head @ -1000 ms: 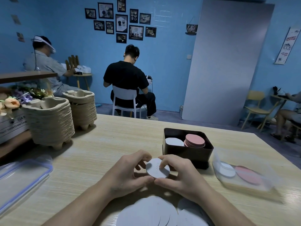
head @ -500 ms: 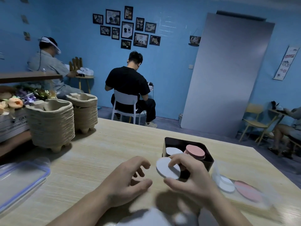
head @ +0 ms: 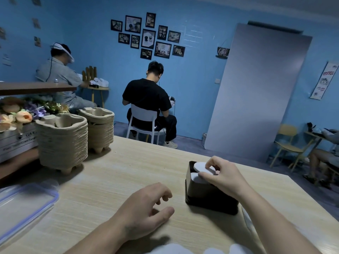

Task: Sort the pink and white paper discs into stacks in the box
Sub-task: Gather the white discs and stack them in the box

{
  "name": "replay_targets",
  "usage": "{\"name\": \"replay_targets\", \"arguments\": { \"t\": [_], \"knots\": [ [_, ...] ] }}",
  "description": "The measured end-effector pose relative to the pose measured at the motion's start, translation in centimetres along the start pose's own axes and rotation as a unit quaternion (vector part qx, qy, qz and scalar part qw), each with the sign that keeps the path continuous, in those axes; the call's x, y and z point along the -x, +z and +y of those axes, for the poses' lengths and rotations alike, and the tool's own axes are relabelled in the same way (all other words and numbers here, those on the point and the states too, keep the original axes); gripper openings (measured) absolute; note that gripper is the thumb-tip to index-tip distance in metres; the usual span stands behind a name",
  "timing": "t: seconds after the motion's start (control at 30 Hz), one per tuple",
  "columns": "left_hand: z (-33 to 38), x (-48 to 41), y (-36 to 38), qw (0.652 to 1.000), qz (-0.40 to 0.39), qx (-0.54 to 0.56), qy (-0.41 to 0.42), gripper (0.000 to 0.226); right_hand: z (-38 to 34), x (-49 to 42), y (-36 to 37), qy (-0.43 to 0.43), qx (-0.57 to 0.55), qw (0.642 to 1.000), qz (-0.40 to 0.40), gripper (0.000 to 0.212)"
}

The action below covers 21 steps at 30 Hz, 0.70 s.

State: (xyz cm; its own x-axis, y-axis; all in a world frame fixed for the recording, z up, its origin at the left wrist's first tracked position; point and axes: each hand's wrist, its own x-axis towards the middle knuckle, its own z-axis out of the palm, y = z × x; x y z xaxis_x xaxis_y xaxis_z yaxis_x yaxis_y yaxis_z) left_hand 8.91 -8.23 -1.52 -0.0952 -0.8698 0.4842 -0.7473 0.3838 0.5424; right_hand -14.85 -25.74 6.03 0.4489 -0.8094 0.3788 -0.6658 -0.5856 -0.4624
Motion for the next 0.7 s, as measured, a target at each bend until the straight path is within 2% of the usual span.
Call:
{"name": "replay_targets", "arguments": {
  "t": [0.13,0.27,0.47,0.7],
  "knots": [
    [-0.02,-0.09,0.15,0.999,-0.017,-0.04,0.013,0.029,0.83,-0.5,0.6,0.004,0.01,1.0,-0.025,0.031],
    [-0.14,-0.39,0.39,0.998,-0.02,-0.057,0.018,0.034,0.97,-0.62,0.54,0.002,0.035,0.998,-0.051,0.045],
    [-0.22,-0.42,0.47,0.997,-0.033,-0.066,0.015,0.04,1.0,-0.6,0.8,0.012,0.043,0.998,-0.046,0.045],
    [-0.24,-0.34,0.51,0.997,-0.035,-0.072,0.01,0.038,0.78,-0.64,0.66,0.012,0.051,0.998,-0.047,0.036]
  ]
}}
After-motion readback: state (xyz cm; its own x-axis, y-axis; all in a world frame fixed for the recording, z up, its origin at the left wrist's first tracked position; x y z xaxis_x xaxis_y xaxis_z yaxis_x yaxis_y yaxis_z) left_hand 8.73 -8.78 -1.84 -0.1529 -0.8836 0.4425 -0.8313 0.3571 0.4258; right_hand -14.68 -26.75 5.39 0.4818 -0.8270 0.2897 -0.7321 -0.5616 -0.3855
